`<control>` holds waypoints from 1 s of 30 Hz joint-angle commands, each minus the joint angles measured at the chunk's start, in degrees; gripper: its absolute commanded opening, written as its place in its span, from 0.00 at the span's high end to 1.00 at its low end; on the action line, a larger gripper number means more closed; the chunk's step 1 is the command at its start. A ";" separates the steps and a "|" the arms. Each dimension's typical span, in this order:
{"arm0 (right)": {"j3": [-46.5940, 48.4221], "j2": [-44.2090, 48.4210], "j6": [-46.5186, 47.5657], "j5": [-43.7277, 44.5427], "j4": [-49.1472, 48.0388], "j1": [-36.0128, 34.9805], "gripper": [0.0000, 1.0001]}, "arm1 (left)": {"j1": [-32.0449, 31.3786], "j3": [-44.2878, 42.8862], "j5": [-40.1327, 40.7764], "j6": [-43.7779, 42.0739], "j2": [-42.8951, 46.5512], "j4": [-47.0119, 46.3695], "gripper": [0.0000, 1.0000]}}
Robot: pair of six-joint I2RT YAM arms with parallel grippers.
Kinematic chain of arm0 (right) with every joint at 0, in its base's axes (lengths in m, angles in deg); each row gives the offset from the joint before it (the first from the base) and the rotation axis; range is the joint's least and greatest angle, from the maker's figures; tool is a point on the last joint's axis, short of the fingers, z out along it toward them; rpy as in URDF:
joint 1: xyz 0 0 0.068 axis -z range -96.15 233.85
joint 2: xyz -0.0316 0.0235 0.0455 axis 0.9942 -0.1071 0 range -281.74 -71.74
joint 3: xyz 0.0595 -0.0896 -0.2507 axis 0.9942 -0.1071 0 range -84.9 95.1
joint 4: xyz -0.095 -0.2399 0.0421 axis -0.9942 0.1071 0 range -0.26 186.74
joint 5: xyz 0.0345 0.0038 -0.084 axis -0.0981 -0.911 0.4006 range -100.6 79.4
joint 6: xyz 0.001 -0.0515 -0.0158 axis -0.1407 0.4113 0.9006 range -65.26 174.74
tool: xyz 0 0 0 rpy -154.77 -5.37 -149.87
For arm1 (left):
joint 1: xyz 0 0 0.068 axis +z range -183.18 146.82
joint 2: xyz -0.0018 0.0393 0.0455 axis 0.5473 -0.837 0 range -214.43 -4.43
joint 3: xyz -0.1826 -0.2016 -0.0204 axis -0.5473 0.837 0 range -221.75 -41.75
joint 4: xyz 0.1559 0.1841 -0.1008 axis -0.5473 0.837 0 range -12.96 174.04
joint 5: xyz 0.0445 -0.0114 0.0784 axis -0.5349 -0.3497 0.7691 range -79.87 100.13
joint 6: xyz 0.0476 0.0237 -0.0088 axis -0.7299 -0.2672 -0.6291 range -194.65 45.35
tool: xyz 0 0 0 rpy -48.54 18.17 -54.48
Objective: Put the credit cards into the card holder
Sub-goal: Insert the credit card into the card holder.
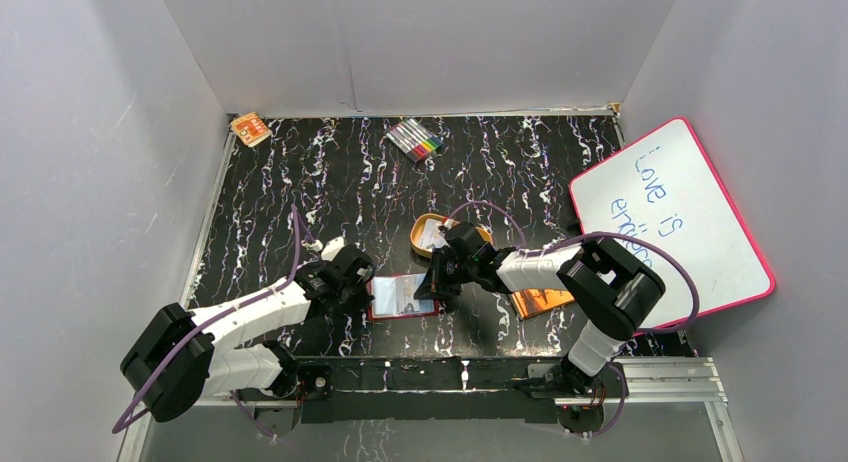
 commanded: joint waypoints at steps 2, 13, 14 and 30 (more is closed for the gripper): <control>-0.18 0.17 1.57 3.34 6.25 -0.22 1.00 | 0.31 1.66 0.58 0.10 -0.08 3.19 0.99; -0.07 0.59 1.51 5.67 7.52 -0.27 1.00 | 0.25 1.54 0.73 -0.29 0.02 3.54 0.99; -0.15 0.58 1.48 5.64 7.20 -0.21 1.00 | 0.29 1.49 0.75 -0.37 0.01 3.60 0.99; 3.39 -3.34 2.46 1.93 4.75 -1.13 1.00 | 0.30 0.76 -0.04 -1.16 -1.73 2.86 0.99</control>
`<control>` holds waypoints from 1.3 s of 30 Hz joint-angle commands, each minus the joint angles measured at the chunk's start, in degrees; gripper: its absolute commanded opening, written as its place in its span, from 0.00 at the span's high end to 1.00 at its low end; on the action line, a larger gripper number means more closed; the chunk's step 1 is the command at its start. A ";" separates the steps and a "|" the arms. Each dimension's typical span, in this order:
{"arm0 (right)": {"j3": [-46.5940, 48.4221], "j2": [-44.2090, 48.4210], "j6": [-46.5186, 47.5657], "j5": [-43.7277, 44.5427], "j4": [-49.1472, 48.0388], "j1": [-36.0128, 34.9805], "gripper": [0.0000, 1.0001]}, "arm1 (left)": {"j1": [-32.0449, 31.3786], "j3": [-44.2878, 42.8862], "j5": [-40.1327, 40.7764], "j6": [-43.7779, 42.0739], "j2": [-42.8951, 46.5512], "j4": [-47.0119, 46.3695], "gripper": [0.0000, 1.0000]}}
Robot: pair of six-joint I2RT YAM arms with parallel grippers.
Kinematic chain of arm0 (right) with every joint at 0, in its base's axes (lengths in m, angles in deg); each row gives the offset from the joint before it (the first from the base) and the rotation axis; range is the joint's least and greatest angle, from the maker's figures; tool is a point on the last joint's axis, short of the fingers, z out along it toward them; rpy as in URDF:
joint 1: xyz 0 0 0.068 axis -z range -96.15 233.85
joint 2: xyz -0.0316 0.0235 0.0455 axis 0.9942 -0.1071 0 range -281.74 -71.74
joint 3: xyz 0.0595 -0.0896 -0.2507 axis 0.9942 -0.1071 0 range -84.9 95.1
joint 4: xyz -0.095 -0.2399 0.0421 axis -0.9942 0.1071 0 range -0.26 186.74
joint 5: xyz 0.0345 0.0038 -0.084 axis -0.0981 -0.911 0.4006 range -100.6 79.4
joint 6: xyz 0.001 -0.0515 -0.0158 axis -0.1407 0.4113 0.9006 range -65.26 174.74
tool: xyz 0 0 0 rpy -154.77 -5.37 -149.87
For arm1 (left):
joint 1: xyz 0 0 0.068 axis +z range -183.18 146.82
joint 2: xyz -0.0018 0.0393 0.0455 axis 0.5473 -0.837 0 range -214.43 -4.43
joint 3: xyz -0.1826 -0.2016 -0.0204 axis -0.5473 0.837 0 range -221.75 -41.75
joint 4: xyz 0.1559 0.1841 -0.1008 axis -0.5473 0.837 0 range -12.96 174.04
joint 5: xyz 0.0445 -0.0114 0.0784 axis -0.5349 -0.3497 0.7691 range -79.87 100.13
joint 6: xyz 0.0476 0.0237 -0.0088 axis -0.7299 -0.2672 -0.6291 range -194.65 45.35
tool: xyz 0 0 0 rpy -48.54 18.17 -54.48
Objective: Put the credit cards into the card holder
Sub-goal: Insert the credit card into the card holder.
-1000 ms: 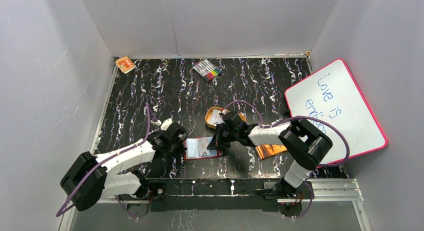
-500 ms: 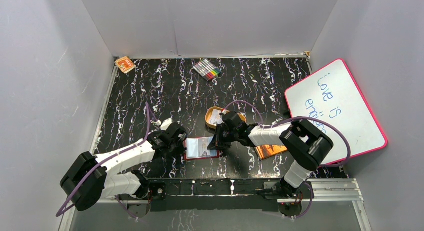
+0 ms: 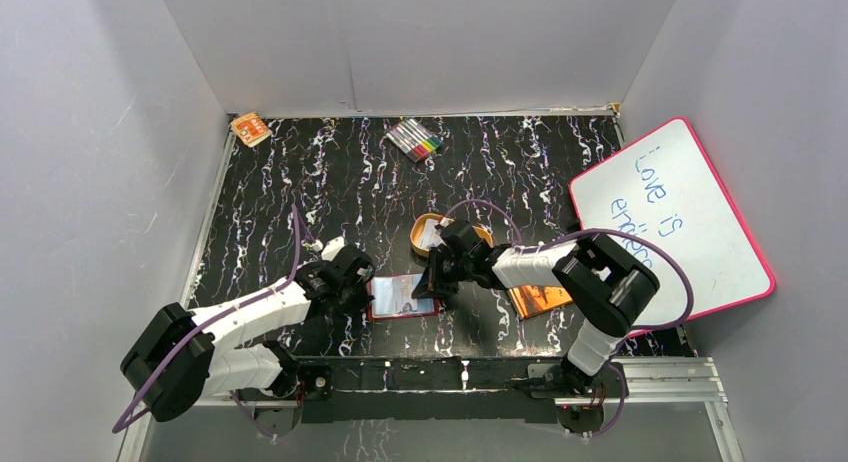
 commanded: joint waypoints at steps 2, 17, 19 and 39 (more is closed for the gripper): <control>0.96 -1.84 1.74 2.08 2.43 -0.73 1.00 | 0.31 0.60 -0.02 -1.24 -1.85 2.91 0.99; -1.69 0.21 1.52 4.31 8.08 -0.73 1.00 | 0.25 1.09 1.03 -0.93 -0.66 3.80 1.00; -2.37 0.58 1.42 4.12 7.98 -0.74 1.00 | 0.28 1.16 1.17 -0.76 -0.46 3.94 1.00; 1.01 -2.04 1.14 1.53 5.51 -0.73 1.00 | 0.26 1.64 0.03 -0.37 -0.87 2.96 1.00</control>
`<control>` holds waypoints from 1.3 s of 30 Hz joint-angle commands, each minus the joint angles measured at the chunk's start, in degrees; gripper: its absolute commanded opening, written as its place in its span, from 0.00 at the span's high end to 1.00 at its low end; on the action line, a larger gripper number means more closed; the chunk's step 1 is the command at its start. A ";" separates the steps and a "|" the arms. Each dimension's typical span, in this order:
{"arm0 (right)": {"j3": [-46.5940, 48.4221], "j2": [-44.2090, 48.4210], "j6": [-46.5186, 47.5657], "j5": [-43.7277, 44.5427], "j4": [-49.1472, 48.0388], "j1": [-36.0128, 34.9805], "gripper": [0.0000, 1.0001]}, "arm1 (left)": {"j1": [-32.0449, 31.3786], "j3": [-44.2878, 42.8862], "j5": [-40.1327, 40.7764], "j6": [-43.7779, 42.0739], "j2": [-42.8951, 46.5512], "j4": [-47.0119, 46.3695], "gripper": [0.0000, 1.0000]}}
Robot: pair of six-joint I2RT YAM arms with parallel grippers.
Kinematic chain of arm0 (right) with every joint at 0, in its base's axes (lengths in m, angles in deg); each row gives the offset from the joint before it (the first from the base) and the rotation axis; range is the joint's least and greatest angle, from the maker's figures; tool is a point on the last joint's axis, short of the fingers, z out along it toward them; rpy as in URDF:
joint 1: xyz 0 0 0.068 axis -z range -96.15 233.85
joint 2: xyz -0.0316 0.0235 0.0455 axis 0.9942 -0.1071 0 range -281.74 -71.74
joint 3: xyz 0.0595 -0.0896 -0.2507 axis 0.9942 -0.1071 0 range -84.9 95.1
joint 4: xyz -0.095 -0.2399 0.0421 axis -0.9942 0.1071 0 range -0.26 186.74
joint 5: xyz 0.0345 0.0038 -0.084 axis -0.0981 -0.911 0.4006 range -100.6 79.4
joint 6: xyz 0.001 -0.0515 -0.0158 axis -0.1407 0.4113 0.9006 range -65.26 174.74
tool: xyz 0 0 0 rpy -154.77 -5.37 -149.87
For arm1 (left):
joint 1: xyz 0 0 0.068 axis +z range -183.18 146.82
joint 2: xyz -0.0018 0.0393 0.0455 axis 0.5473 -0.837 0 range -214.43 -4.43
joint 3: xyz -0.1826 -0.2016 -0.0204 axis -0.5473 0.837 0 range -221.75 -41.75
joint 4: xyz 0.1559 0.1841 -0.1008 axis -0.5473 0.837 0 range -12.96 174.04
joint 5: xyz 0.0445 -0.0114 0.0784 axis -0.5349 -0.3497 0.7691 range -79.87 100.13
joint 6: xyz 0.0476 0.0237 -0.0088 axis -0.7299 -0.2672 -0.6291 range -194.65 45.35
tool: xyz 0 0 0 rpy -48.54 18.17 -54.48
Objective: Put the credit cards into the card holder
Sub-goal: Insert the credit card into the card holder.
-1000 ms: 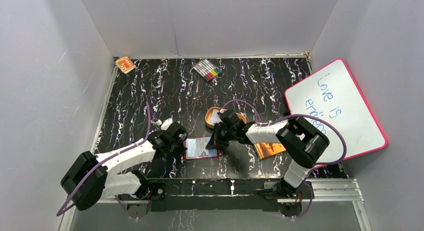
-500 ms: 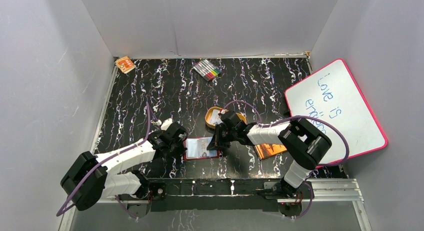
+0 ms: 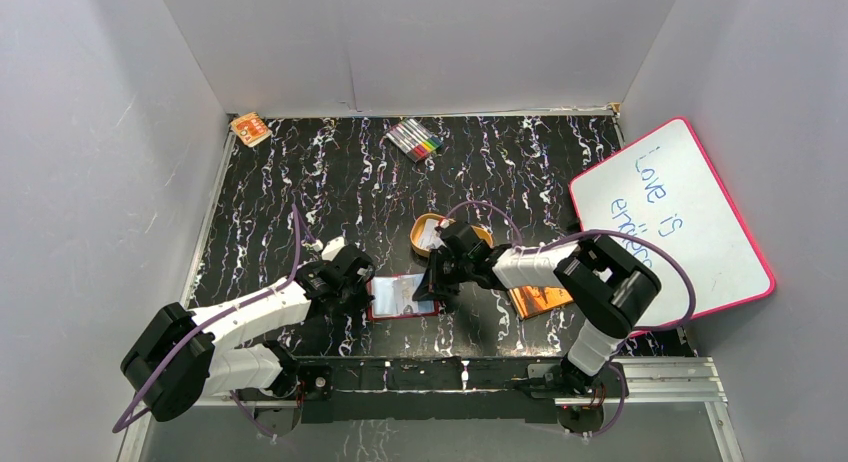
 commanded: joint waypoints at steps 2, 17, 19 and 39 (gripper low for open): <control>1.68 -3.23 1.21 1.32 3.10 -0.40 1.00 | 0.31 1.85 -0.19 -0.29 -0.86 2.70 1.00; 2.17 -3.81 -0.54 1.82 1.85 -0.40 1.00 | 0.30 2.39 -0.59 -0.37 -1.05 2.06 1.00; 2.20 -4.72 0.03 -0.09 1.85 -0.40 1.00 | 0.29 2.45 -0.50 -0.42 -0.98 2.05 1.00; 3.24 -6.25 -3.64 -0.12 -3.76 -1.52 1.00 | 0.24 3.51 -1.60 0.10 -0.61 1.27 1.00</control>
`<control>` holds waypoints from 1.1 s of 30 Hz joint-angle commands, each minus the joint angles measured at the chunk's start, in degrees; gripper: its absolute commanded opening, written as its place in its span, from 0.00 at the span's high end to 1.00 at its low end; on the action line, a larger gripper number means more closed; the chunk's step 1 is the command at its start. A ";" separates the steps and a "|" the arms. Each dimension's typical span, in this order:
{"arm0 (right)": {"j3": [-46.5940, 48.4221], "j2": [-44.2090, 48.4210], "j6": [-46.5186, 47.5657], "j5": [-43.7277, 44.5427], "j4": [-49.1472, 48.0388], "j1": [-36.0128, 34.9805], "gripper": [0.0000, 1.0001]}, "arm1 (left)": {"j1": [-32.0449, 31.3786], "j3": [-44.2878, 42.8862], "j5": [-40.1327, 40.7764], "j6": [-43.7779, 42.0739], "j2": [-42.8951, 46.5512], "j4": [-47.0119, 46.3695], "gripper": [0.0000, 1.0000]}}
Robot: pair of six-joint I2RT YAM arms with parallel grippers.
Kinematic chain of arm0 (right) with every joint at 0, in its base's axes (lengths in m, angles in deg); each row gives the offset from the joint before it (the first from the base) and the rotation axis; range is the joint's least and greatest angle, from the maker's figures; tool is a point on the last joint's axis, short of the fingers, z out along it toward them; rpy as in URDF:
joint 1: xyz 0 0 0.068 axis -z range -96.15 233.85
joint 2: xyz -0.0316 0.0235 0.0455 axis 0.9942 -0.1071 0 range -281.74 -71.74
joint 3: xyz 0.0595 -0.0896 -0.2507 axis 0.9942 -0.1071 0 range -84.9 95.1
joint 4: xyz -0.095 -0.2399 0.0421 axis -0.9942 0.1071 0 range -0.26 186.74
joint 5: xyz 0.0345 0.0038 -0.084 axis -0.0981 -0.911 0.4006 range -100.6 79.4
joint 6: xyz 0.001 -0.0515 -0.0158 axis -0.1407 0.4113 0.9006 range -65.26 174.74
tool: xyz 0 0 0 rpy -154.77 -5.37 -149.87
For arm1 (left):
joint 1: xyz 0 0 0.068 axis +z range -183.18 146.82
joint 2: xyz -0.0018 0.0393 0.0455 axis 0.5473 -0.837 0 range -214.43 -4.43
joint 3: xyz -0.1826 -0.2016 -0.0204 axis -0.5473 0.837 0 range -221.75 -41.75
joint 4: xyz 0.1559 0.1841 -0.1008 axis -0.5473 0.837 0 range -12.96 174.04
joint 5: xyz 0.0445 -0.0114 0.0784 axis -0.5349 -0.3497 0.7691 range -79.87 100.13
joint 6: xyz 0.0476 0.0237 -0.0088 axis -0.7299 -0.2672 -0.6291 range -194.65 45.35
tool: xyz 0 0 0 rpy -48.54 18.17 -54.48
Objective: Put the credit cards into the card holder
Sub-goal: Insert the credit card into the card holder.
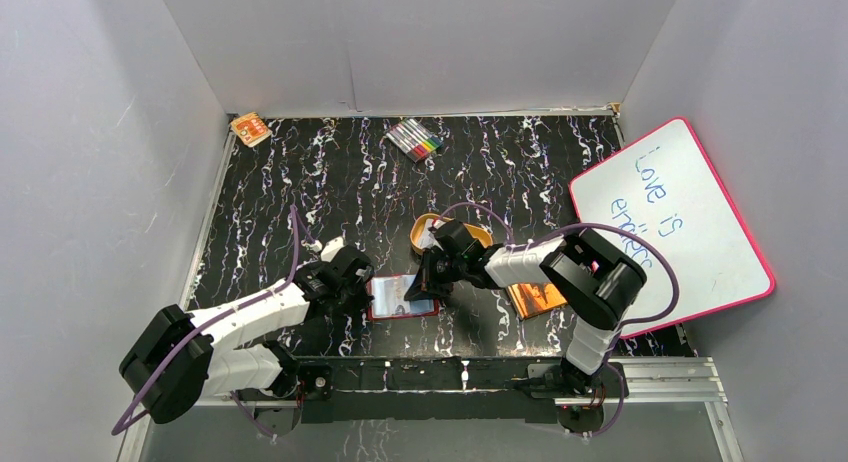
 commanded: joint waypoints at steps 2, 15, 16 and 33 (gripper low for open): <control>1.39 -1.83 -0.91 3.11 0.70 -0.92 1.00 | 0.09 2.72 -1.34 0.00 -1.28 2.27 1.00; 3.43 -3.28 -2.20 2.76 -0.18 -1.39 1.00 | 0.14 3.00 -1.89 -0.25 -1.72 1.41 1.00; 3.66 -3.58 -2.22 2.66 -0.15 -1.48 1.00 | 0.11 2.90 -1.96 -0.29 -1.80 1.35 1.00; 4.66 -4.86 -3.18 2.23 -0.66 -2.36 1.00 | 0.15 2.81 -1.89 -1.02 -2.16 1.25 1.00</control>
